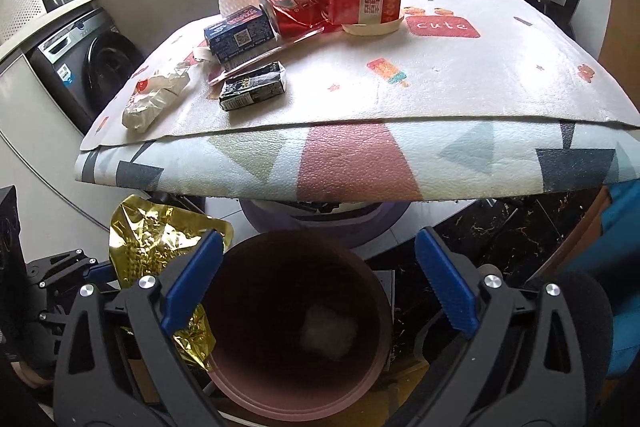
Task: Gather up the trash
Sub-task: 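Open the right tool over the bin while the left tool drops the foil packet in, then grasp the red-printed white plastic bag with the left tool while the right grasps the black tissue pack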
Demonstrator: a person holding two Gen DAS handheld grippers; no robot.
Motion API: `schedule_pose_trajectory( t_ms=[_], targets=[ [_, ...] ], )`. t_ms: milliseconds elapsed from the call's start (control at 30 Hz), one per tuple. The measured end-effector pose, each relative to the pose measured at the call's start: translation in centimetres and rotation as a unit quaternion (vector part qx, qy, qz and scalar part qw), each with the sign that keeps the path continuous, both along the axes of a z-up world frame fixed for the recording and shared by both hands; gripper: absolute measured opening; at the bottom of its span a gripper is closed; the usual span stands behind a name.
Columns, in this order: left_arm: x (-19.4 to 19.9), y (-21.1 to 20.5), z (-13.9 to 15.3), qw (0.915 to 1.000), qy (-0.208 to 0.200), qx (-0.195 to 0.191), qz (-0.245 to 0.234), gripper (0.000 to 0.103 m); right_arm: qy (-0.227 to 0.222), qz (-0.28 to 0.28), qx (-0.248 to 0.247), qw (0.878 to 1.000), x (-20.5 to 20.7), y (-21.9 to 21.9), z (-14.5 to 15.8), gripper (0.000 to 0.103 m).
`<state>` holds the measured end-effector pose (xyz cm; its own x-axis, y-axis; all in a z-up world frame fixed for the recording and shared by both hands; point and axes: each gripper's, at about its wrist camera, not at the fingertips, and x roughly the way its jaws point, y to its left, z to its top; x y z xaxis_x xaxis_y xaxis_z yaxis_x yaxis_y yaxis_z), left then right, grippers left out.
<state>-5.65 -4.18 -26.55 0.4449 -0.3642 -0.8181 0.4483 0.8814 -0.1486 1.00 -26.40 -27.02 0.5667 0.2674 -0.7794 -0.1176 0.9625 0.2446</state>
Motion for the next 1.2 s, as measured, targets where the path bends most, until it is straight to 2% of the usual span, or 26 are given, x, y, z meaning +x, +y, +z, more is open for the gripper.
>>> schedule_pose_trajectory(
  t_ms=[67, 133, 200, 367, 467, 633, 900, 1000, 1200],
  targets=[
    [0.0, -0.1, -0.1, 1.0, 0.003, 0.003, 0.0, 0.057, -0.001, 0.0, 0.001, 1.0, 0.0, -0.1, 0.0, 0.095],
    [0.0, 0.0, 0.0, 1.0, -0.001, 0.002, 0.006, 0.066, -0.001, 0.0, 0.002, 1.0, 0.0, -0.1, 0.0, 0.095],
    [-0.1, 0.5, 0.4, 0.9998, -0.01, -0.001, 0.019, 0.067, -0.001, 0.002, 0.002, 1.0, -0.1, -0.1, -0.1, 0.095],
    [0.0, 2.7, 1.6, 0.9955, -0.044, -0.008, 0.084, 0.084, -0.003, 0.004, 0.001, 1.0, -0.1, 0.1, -0.1, 0.096],
    [0.1, 4.1, 2.2, 0.9905, -0.057, -0.019, 0.124, 0.089, -0.004, 0.009, -0.003, 1.0, -0.2, 0.4, -0.1, 0.096],
    [0.3, 5.6, 2.9, 0.9847, -0.067, -0.032, 0.158, 0.091, -0.01, 0.026, -0.01, 1.0, -0.4, 1.2, 0.0, 0.097],
    [0.3, 6.3, 3.8, 0.9815, -0.08, -0.035, 0.17, 0.092, -0.012, 0.049, -0.007, 0.999, 0.0, 1.9, 0.5, 0.097],
    [0.5, 6.7, 4.5, 0.9796, -0.089, -0.042, 0.175, 0.092, -0.019, 0.059, -0.019, 0.998, 0.9, 2.2, 0.9, 0.097],
    [2.3, 8.2, 5.9, 0.9769, -0.106, -0.028, 0.183, 0.092, -0.045, 0.078, -0.038, 0.995, 4.8, 3.5, 2.7, 0.097]
  ],
)
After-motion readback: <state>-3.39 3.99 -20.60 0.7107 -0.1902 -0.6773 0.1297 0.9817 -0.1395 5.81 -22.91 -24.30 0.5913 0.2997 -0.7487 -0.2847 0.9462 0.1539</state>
